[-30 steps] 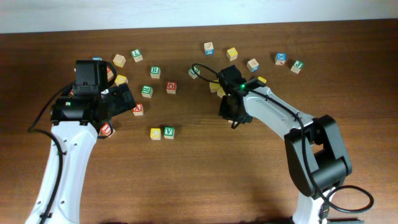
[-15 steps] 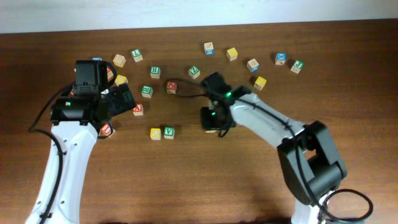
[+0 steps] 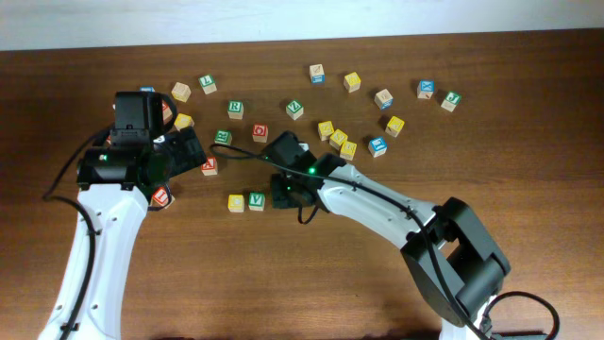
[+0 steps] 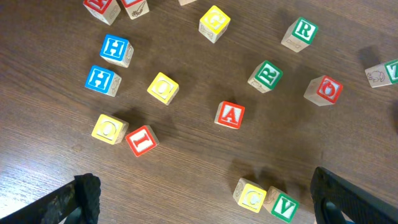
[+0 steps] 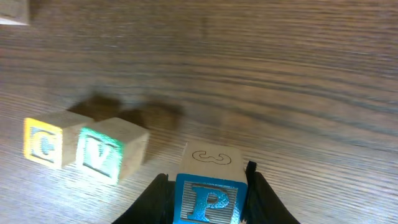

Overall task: Spell out CVPR
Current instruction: 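Grasp the blue P block with the right gripper and place it right of V, then move the right gripper to the green R block and grasp it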

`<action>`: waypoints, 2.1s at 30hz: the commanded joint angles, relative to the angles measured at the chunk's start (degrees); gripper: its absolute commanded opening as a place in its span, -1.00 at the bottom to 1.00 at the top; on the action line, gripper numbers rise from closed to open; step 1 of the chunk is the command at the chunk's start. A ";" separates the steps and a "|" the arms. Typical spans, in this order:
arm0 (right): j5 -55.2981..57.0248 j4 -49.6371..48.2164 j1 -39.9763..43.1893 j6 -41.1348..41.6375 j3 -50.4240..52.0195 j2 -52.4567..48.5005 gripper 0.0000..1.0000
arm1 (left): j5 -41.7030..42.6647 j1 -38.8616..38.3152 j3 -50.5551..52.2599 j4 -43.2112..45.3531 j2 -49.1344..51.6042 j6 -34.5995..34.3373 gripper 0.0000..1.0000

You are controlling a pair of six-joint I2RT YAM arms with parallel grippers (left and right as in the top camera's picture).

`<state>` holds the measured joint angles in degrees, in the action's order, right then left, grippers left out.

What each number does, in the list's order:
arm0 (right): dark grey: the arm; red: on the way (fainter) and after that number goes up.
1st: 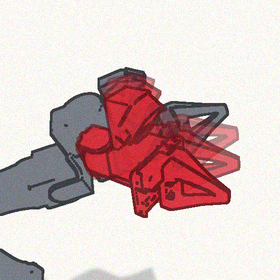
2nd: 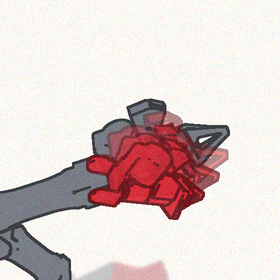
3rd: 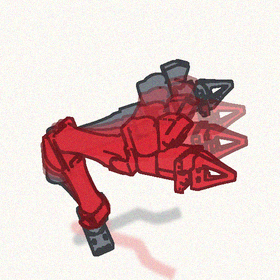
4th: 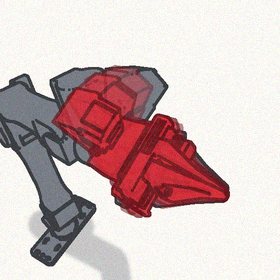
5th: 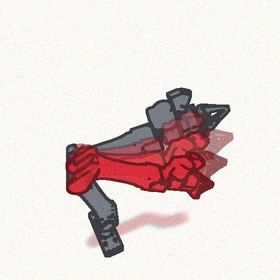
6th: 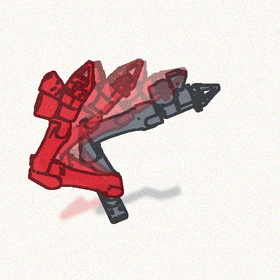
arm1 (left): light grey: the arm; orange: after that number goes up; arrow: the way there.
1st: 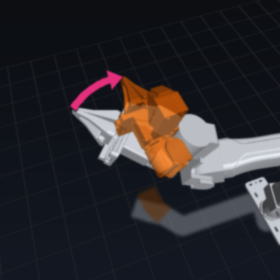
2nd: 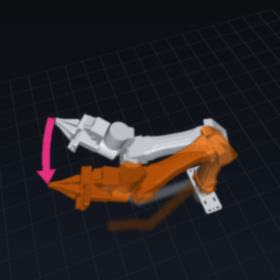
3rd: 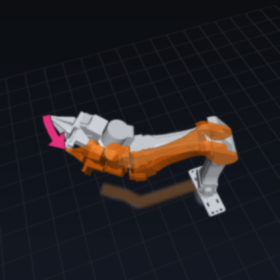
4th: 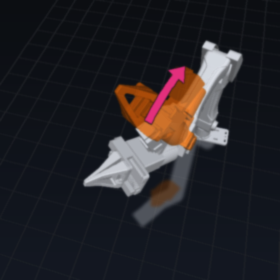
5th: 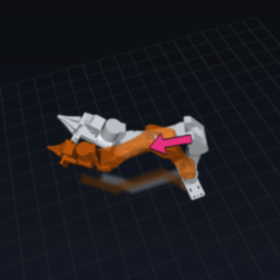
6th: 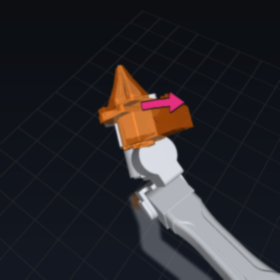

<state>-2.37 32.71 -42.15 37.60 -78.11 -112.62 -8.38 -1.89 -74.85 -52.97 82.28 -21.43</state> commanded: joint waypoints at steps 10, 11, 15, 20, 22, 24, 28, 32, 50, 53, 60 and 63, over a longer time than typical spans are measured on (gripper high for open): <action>1.16 0.46 -0.63 2.12 -0.44 -1.33 -0.46 | 2.08 6.67 -0.42 -0.63 -0.17 -4.24 0.98; 1.18 0.48 -0.63 2.12 -0.44 -1.36 -0.46 | 2.08 6.67 -0.42 -0.63 -0.17 -4.24 0.98; 1.16 0.79 -0.63 2.12 -0.44 -2.14 -0.45 | 1.92 6.67 -0.42 -0.66 -0.17 -4.24 0.98; 1.16 0.90 -0.63 2.10 -0.44 -2.54 -0.21 | 1.95 6.67 -0.42 -0.63 -0.17 -4.24 0.98; 1.16 0.85 -0.63 2.08 -0.46 -2.51 -0.17 | 1.95 6.67 -0.42 -0.63 -0.17 -4.24 0.98; 1.60 2.05 -0.46 1.55 -1.49 -2.45 -0.15 | 1.92 6.67 -0.42 -0.66 -0.17 -4.24 0.98; 3.28 14.47 2.89 -5.95 -12.59 -2.45 -0.08 | 1.92 6.67 -0.42 -0.66 -0.13 -4.24 0.98; 2.86 14.27 4.72 -19.61 -20.94 -2.45 0.25 | 1.90 6.67 -0.42 -0.63 -0.11 -4.24 0.98; -9.46 -15.13 2.32 -51.93 -35.60 -22.53 0.97 | 1.49 19.82 -0.28 -7.34 0.26 -8.76 0.98; -9.46 -15.34 1.70 -53.96 -35.58 -25.38 0.83 | 1.51 19.85 -0.26 -7.34 0.26 -8.76 0.98; -8.24 -15.54 2.32 -55.36 -35.58 -28.44 0.62 | 1.49 19.85 -0.26 -7.30 0.26 -8.76 0.98; -8.70 -15.67 2.45 -55.34 -35.58 -29.14 0.47 | 1.49 19.85 -0.26 -7.30 0.26 -8.74 0.98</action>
<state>-10.68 17.30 -40.16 -17.30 -113.36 -140.64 -6.46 17.72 -74.85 -60.25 82.32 -29.65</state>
